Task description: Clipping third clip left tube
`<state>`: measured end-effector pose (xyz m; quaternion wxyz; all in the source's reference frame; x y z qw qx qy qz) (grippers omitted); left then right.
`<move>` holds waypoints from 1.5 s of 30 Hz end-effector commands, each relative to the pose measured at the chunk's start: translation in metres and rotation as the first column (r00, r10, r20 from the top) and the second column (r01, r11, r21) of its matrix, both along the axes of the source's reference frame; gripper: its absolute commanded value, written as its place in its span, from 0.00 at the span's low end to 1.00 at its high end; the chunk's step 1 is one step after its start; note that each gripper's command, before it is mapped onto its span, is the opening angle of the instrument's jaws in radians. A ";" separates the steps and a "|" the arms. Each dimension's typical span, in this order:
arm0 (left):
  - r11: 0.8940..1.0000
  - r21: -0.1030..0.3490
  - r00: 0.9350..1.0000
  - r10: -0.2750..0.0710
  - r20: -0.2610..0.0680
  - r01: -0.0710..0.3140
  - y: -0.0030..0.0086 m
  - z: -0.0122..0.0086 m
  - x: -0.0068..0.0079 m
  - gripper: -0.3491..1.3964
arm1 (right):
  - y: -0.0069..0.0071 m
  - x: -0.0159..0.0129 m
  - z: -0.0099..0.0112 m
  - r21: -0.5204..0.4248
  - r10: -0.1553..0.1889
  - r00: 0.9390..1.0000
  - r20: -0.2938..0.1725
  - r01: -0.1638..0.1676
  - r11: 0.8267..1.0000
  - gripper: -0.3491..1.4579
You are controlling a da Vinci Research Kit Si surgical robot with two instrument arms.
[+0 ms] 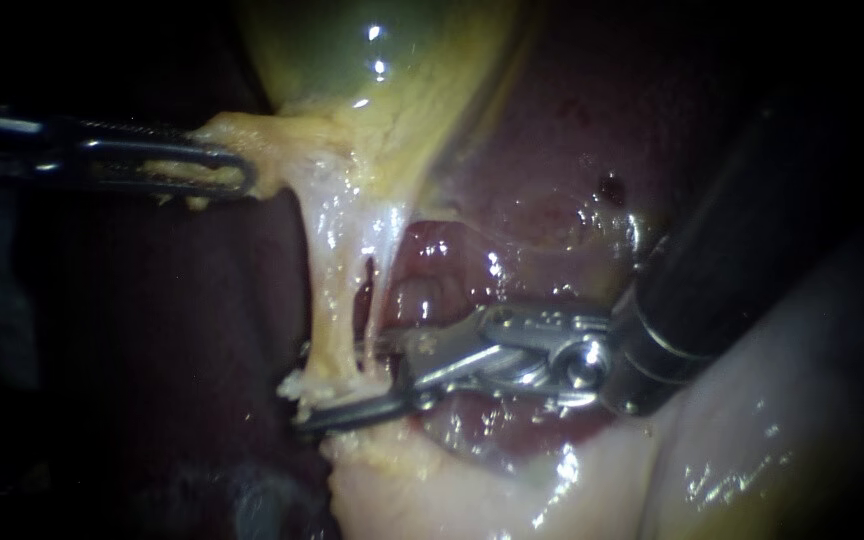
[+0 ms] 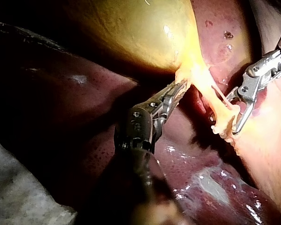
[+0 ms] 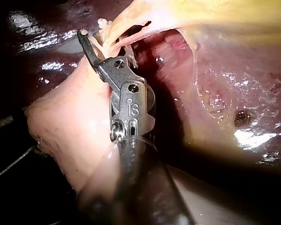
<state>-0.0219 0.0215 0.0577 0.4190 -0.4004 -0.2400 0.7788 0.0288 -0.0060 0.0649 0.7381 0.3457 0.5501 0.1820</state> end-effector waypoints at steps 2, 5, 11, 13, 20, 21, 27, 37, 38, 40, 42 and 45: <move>1.000 0.000 1.000 0.000 0.000 0.000 0.0000 0.0000 0.0000 0.00 | 0.0005 -0.0007 -0.0002 0.001 0.005 1.000 0.004 -0.005 1.000 0.47; 1.000 0.000 1.000 0.000 0.000 0.000 0.0000 0.0000 0.0000 0.00 | 0.0009 -0.0016 -0.0003 0.002 0.010 1.000 0.006 -0.010 1.000 0.47; 1.000 0.000 1.000 0.000 0.000 0.000 0.0000 0.0000 0.0000 0.00 | 0.0014 -0.0038 -0.0004 -0.004 0.015 1.000 0.007 -0.015 1.000 0.47; 1.000 0.000 1.000 0.000 0.000 0.000 0.0000 0.0000 0.0000 0.00 | 0.0015 -0.0043 -0.0005 -0.004 0.014 1.000 0.010 -0.014 1.000 0.47; 1.000 0.000 1.000 0.000 0.000 0.000 0.0000 0.0000 0.0000 0.00 | 0.0020 -0.0056 -0.0006 -0.003 0.019 1.000 0.012 -0.019 1.000 0.47; 1.000 0.000 1.000 0.000 0.000 0.000 0.0000 0.0000 0.0000 0.00 | 0.0021 -0.0056 -0.0006 -0.002 0.019 1.000 0.012 -0.019 1.000 0.47; 1.000 0.000 1.000 0.000 0.000 0.000 0.0000 0.0000 0.0000 0.00 | 0.0025 -0.0059 -0.0009 0.001 0.020 1.000 0.012 -0.020 1.000 0.47; 1.000 0.000 1.000 0.000 0.000 0.000 -0.0001 0.0000 0.0001 0.00 | 0.0040 -0.0082 -0.0024 0.005 0.030 0.999 0.015 -0.030 1.000 0.47; 1.000 0.000 1.000 0.000 0.000 0.000 -0.0001 0.0000 0.0001 0.00 | 0.0041 -0.0084 -0.0025 0.005 0.033 0.999 0.016 -0.033 0.999 0.47; 1.000 0.000 1.000 0.000 0.000 0.000 -0.0001 0.0000 0.0001 0.00 | 0.0043 -0.0089 -0.0027 0.007 0.032 0.999 0.016 -0.033 0.999 0.47; 1.000 0.000 1.000 0.000 0.000 0.000 -0.0001 0.0000 0.0000 0.00 | 0.0043 -0.0093 -0.0028 0.006 0.033 0.999 0.020 -0.033 0.999 0.47; 1.000 0.000 1.000 0.000 0.000 0.000 -0.0001 0.0000 0.0000 0.00 | 0.0043 -0.0096 -0.0028 0.005 0.028 0.999 0.024 -0.028 1.000 0.47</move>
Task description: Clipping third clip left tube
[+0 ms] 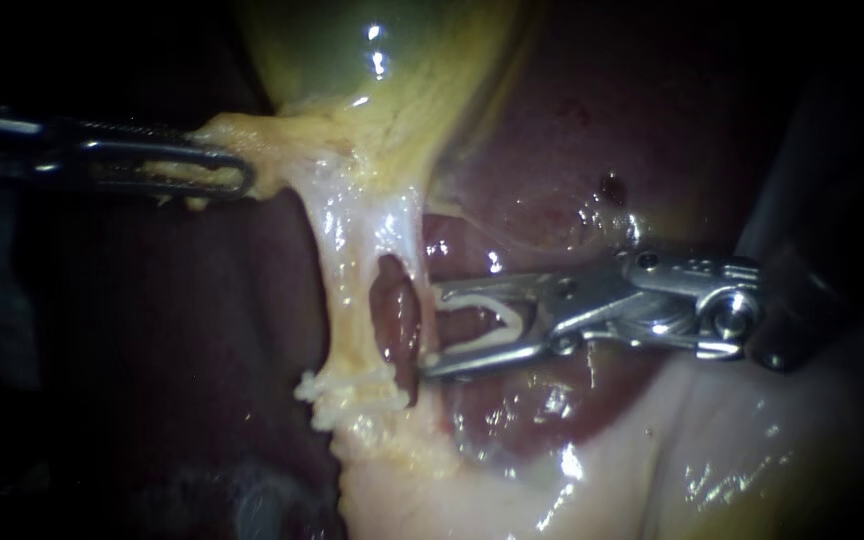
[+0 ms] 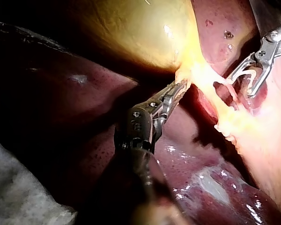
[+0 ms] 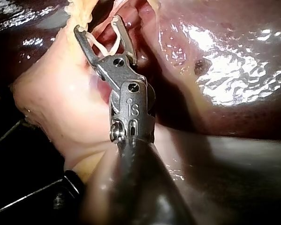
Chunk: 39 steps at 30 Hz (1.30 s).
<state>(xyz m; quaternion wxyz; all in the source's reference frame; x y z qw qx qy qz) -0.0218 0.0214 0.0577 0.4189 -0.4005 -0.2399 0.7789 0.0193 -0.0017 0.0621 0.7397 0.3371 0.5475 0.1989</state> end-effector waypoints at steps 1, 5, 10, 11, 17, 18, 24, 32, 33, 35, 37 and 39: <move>1.000 0.000 1.000 0.000 0.000 0.000 0.0000 0.0000 0.0000 0.00 | 0.0000 -0.0001 -0.0001 0.000 -0.004 1.000 0.003 0.004 1.000 0.47; 1.000 0.000 1.000 0.000 0.000 0.000 0.0000 0.0000 0.0000 0.00 | 0.0001 -0.0004 -0.0007 0.003 -0.006 1.000 0.001 0.006 1.000 0.47; 1.000 0.000 1.000 0.000 0.000 0.000 0.0000 0.0000 0.0000 0.00 | 0.0002 -0.0007 -0.0020 -0.002 -0.010 1.000 -0.005 0.010 1.000 0.47; 1.000 0.000 1.000 0.000 0.000 0.000 0.0000 0.0000 0.0000 0.00 | 0.0002 -0.0007 -0.0023 -0.001 -0.010 1.000 -0.005 0.010 1.000 0.47; 1.000 0.000 1.000 0.000 0.000 0.000 0.0000 0.0000 0.0000 0.00 | -0.0002 -0.0006 -0.0031 -0.001 -0.010 1.000 -0.005 0.010 1.000 0.47; 1.000 0.000 1.000 0.000 0.000 0.000 0.0000 0.0000 0.0000 0.00 | -0.0003 -0.0005 -0.0032 -0.001 -0.010 1.000 -0.005 0.010 1.000 0.47; 1.000 0.000 1.000 0.000 0.000 0.000 0.0000 0.0000 0.0000 0.00 | -0.0007 -0.0003 -0.0042 0.003 -0.015 1.000 -0.010 0.015 1.000 0.47; 1.000 0.000 1.000 0.000 0.000 0.000 0.0000 0.0000 -0.0001 0.00 | -0.0010 0.0012 -0.0050 0.002 -0.020 1.000 -0.014 0.020 1.000 0.47; 1.000 0.000 1.000 0.000 0.000 0.000 0.0000 0.0000 -0.0001 0.00 | -0.0010 0.0016 -0.0050 0.002 -0.016 1.000 -0.016 0.016 1.000 0.47; 1.000 0.000 1.000 0.000 0.000 0.000 0.0000 0.0000 -0.0001 0.00 | -0.0009 0.0022 -0.0049 0.002 -0.012 1.000 -0.017 0.012 1.000 0.47; 1.000 0.000 1.000 -0.001 0.000 0.001 0.0000 0.0000 -0.0001 0.00 | -0.0009 0.0028 -0.0048 0.003 -0.008 1.000 -0.021 0.008 1.000 0.47; 1.000 0.000 1.000 0.000 0.000 0.000 -0.0001 0.0000 -0.0001 0.00 | -0.0009 0.0033 -0.0046 0.002 -0.006 1.000 -0.020 0.007 1.000 0.47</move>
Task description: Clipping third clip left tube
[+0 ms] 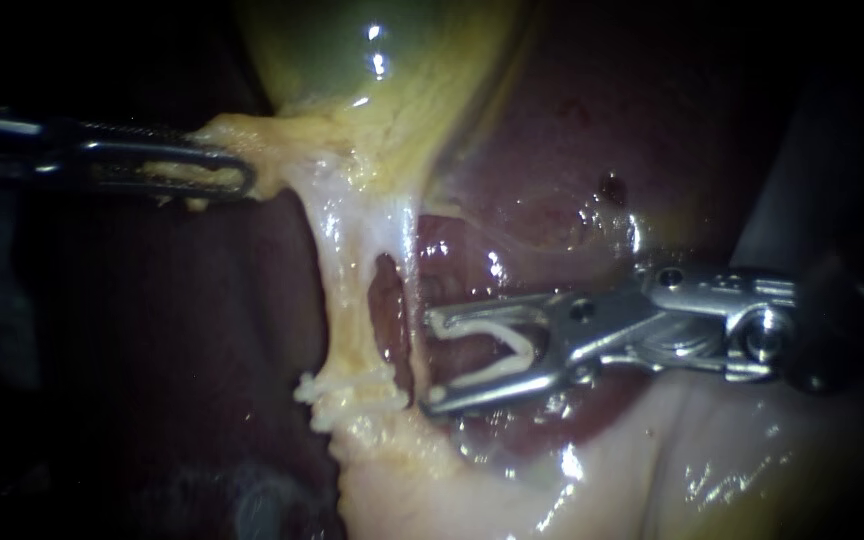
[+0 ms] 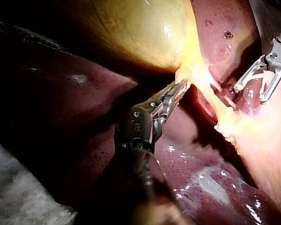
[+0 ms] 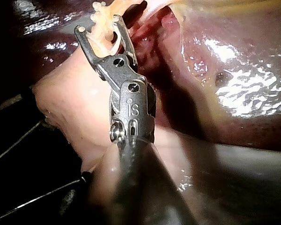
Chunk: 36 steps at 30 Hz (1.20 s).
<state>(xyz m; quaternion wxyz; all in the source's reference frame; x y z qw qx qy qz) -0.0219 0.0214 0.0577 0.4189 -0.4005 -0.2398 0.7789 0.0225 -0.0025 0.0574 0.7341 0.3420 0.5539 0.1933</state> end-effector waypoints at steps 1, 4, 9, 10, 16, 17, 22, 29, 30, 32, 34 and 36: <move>1.000 0.000 1.000 0.000 0.000 0.000 0.0000 0.0000 0.0000 0.00 | -0.0001 0.0001 0.0002 -0.001 0.001 1.000 0.002 -0.001 1.000 0.47; 1.000 0.000 1.000 0.000 0.000 0.000 0.0000 0.0000 0.0000 0.00 | -0.0003 0.0005 0.0006 -0.004 0.002 1.000 0.003 -0.002 1.000 0.47; 1.000 0.000 1.000 0.000 0.000 0.000 0.0000 0.0000 0.0000 0.00 | -0.0009 0.0011 0.0022 -0.011 -0.002 1.000 0.003 0.002 1.000 0.47; 1.000 0.000 1.000 0.000 0.000 0.000 0.0000 0.0000 0.0000 0.00 | -0.0010 0.0011 0.0027 -0.014 -0.001 1.000 0.004 0.001 1.000 0.47; 1.000 0.000 1.000 -0.001 0.000 0.001 0.0000 0.0000 0.0000 0.00 | -0.0008 0.0013 0.0054 -0.023 0.005 1.000 0.008 -0.005 1.000 0.47; 1.000 0.000 1.000 -0.001 0.000 0.001 0.0000 0.0000 0.0000 0.00 | -0.0008 0.0013 0.0058 -0.025 0.006 1.000 0.008 -0.005 1.000 0.47; 1.000 0.000 1.000 -0.001 0.000 0.001 0.0000 0.0000 0.0000 0.00 | -0.0008 0.0014 0.0076 -0.010 0.008 1.000 0.019 -0.008 1.000 0.47; 1.000 0.000 1.000 -0.001 0.000 0.001 0.0000 0.0000 0.0000 0.00 | -0.0010 0.0021 0.0092 0.015 0.004 1.000 0.024 -0.005 1.000 0.47; 1.000 0.000 1.000 -0.001 0.000 0.001 0.0000 0.0000 0.0000 0.00 | -0.0010 0.0022 0.0093 0.016 0.002 1.000 0.023 -0.002 1.000 0.47; 1.000 0.000 1.000 -0.001 0.000 0.001 0.0000 0.0000 0.0000 0.00 | -0.0010 0.0024 0.0096 0.027 0.000 1.000 0.025 -0.001 1.000 0.47; 1.000 0.000 1.000 -0.001 0.000 0.001 0.0000 0.0000 0.0000 0.00 | -0.0011 0.0026 0.0100 0.033 -0.003 1.000 0.024 0.002 0.999 0.47; 1.000 0.000 1.000 -0.001 0.000 0.001 0.0000 0.0000 0.0000 0.00 | -0.0011 0.0029 0.0104 0.037 -0.004 1.000 0.026 0.003 0.999 0.47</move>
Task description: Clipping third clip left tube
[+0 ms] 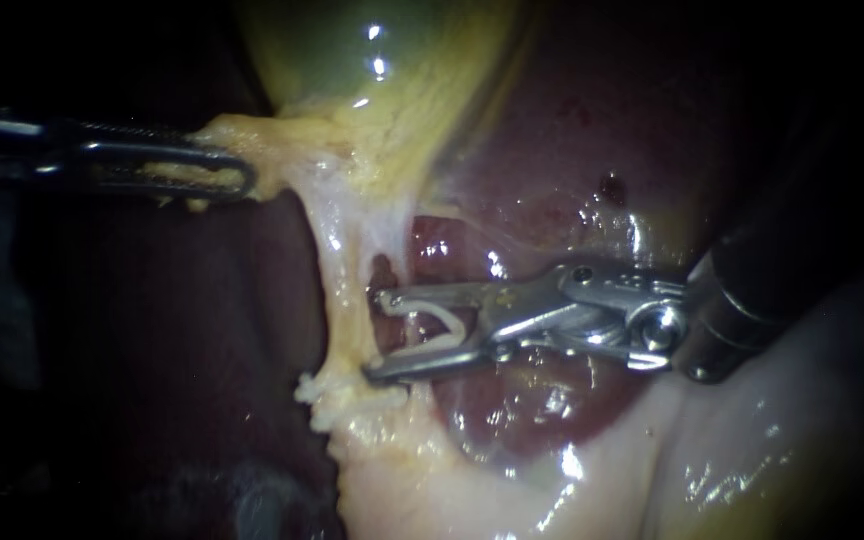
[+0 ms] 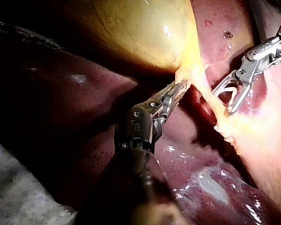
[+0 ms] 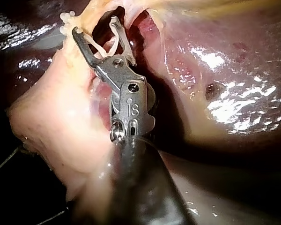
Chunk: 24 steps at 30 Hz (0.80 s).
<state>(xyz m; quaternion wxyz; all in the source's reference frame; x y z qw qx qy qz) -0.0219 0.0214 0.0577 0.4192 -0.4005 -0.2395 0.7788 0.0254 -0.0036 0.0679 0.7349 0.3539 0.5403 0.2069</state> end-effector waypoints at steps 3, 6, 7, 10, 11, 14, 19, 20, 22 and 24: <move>1.000 0.000 1.000 0.000 0.000 0.000 0.0000 0.0000 0.0000 0.00 | 0.0000 0.0002 0.0005 0.005 -0.003 1.000 0.000 0.003 1.000 0.47; 1.000 0.000 1.000 0.000 0.000 0.000 0.0000 0.0000 0.0000 0.00 | 0.0002 0.0003 0.0008 0.012 -0.004 1.000 0.001 0.004 1.000 0.47; 1.000 0.000 1.000 0.000 0.000 0.000 0.0000 0.0000 0.0000 0.00 | 0.0003 0.0004 0.0008 0.012 -0.004 1.000 0.001 0.004 1.000 0.47; 1.000 0.000 1.000 0.000 0.000 0.000 0.0000 0.0000 0.0000 0.00 | 0.0004 0.0007 0.0009 0.019 -0.007 1.000 0.000 0.007 1.000 0.47; 1.000 0.000 1.000 0.000 0.000 0.000 0.0000 0.0000 0.0000 0.00 | 0.0004 0.0008 0.0009 0.020 -0.009 1.000 -0.001 0.009 1.000 0.47; 1.000 0.000 1.000 0.000 0.000 0.000 0.0000 0.0000 0.0000 0.00 | 0.0004 0.0013 0.0010 0.027 -0.012 1.000 -0.002 0.012 1.000 0.47; 1.000 0.000 1.000 0.000 0.000 0.000 0.0000 0.0000 -0.0001 0.00 | 0.0004 0.0021 0.0012 0.036 -0.014 1.000 -0.001 0.014 0.999 0.47; 1.000 0.000 1.000 0.000 0.000 0.000 0.0000 0.0000 -0.0001 0.00 | 0.0003 0.0024 0.0012 0.036 -0.015 1.000 0.002 0.015 0.999 0.47; 1.000 0.000 1.000 0.000 0.000 0.000 0.0000 0.0000 -0.0001 0.00 | 0.0003 0.0027 0.0012 0.035 -0.014 1.000 0.002 0.014 0.999 0.47; 1.000 0.000 1.000 0.000 0.000 0.000 0.0000 0.0000 -0.0001 0.00 | 0.0004 0.0031 0.0012 0.036 -0.011 1.000 0.001 0.011 0.999 0.47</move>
